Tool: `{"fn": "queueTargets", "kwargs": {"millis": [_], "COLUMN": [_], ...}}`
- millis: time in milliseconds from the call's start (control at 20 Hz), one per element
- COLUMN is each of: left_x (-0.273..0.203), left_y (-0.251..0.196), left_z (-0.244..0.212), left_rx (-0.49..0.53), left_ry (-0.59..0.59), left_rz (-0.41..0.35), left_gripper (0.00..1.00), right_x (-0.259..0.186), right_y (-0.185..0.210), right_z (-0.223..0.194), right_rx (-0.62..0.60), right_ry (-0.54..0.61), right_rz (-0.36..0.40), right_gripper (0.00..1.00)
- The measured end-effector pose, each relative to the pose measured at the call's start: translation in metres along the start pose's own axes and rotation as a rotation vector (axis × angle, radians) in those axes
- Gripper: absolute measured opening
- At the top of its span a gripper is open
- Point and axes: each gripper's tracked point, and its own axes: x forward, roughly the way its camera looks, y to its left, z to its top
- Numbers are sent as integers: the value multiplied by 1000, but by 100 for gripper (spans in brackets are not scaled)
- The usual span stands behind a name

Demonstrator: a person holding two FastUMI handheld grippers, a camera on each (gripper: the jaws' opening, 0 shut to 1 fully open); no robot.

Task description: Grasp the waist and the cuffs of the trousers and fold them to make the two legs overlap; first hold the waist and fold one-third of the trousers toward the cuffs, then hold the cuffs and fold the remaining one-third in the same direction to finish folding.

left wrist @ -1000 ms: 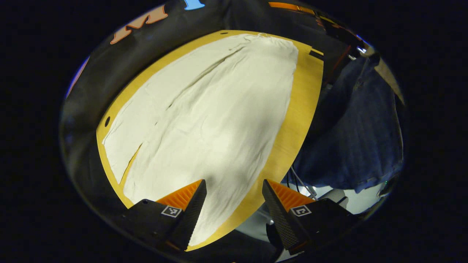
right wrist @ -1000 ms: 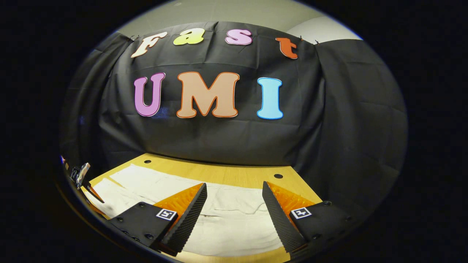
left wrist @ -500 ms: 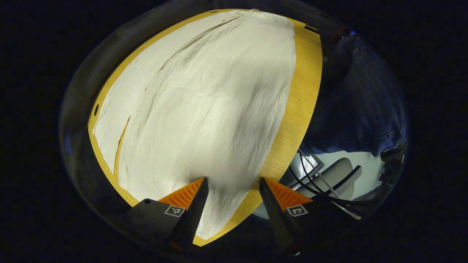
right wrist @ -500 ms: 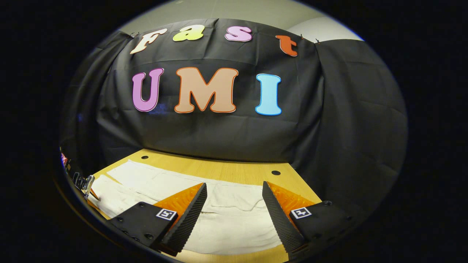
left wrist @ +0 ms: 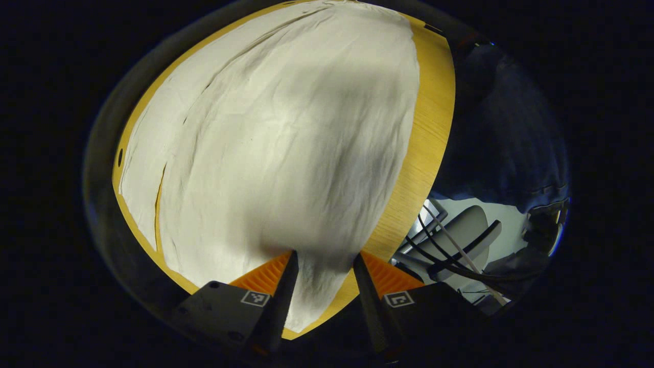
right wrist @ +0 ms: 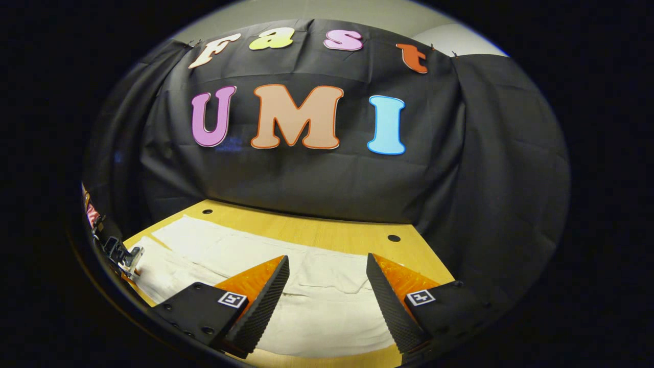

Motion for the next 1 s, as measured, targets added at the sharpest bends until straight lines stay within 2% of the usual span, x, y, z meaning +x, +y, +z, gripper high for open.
{"fn": "queueTargets", "kwargs": {"millis": [50,100,150,200,250,350,650,1000], "left_x": [2,2,2,2,2,3,1,3], "left_y": [4,9,12,15,17,19,19,20], "left_z": [0,0,0,1,0,1,1,1], "left_rx": [-2,-3,-7,-13,-14,-9,25,25], "left_ry": [0,4,3,0,-2,0,9,0], "left_rz": [2,7,10,12,19,21,5,17], "left_gripper": [57,41,34,20,16,0,0,0], "right_x": [2,3,5,6,7,9,7,-20], "right_y": [2,5,6,9,11,15,10,-5], "right_z": [-1,-5,-8,-12,-17,-28,-107,-209], "right_rx": [-8,-17,-25,-30,-37,-72,-289,-550], "right_ry": [5,9,17,26,38,72,307,590], "right_rz": [13,28,41,59,82,140,338,570], "right_gripper": [98,97,97,97,98,98,99,99]}}
